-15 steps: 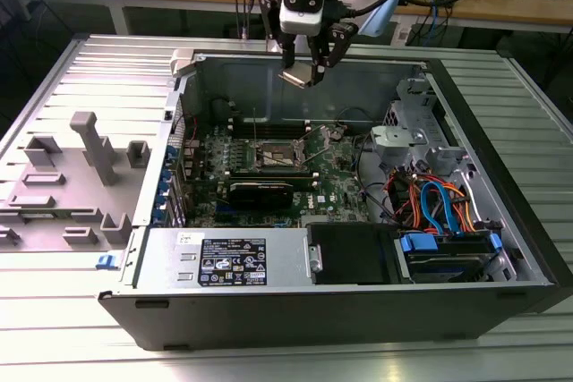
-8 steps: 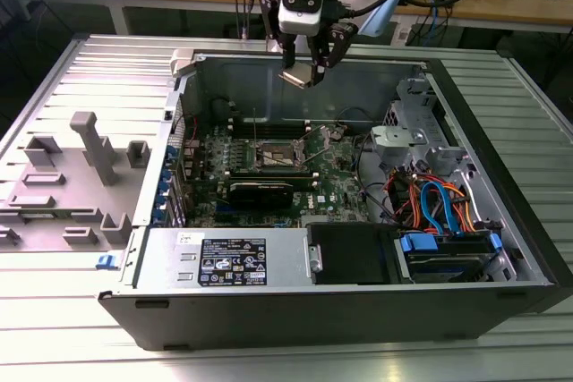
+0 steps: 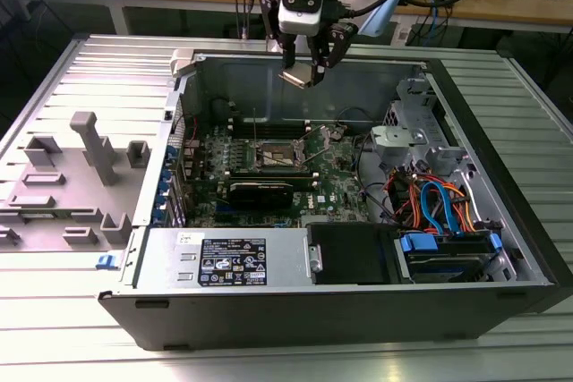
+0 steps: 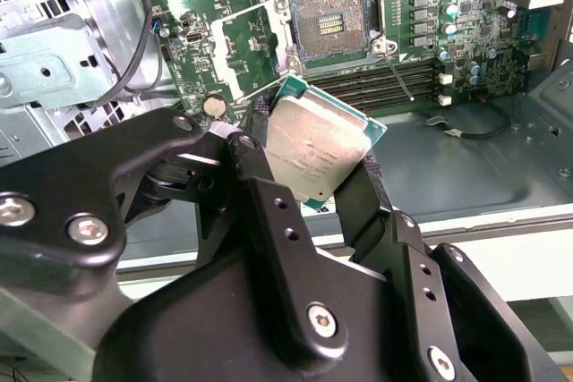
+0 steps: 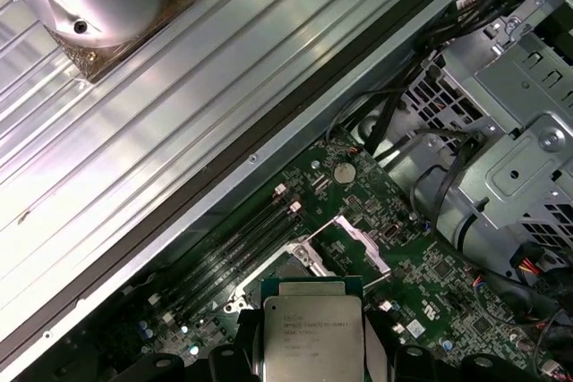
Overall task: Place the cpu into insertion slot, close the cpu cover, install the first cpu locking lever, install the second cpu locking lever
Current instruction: 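Place the cpu into insertion slot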
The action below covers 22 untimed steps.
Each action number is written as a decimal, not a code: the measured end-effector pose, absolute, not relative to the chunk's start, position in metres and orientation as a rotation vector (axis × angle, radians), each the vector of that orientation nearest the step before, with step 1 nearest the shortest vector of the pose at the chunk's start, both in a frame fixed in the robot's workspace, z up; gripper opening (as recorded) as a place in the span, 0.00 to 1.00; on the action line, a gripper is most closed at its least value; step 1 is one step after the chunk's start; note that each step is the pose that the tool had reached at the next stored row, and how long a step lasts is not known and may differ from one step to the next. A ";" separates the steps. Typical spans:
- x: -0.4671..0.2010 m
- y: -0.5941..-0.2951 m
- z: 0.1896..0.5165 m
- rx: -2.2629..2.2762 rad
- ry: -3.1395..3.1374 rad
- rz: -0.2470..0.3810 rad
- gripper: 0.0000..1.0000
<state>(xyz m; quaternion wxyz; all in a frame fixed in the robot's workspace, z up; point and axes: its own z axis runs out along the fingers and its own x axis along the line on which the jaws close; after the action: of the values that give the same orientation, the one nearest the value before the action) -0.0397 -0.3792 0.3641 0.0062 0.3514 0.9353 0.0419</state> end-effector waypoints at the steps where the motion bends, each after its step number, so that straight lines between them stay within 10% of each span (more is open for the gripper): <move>1: -0.040 -0.379 0.364 1.106 2.924 0.131 0.54; 22: -0.040 -0.383 0.364 1.303 2.835 0.129 0.54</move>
<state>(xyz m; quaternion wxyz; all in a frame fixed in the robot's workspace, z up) -0.0397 -0.3827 0.3635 0.0092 0.4173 0.9078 0.0413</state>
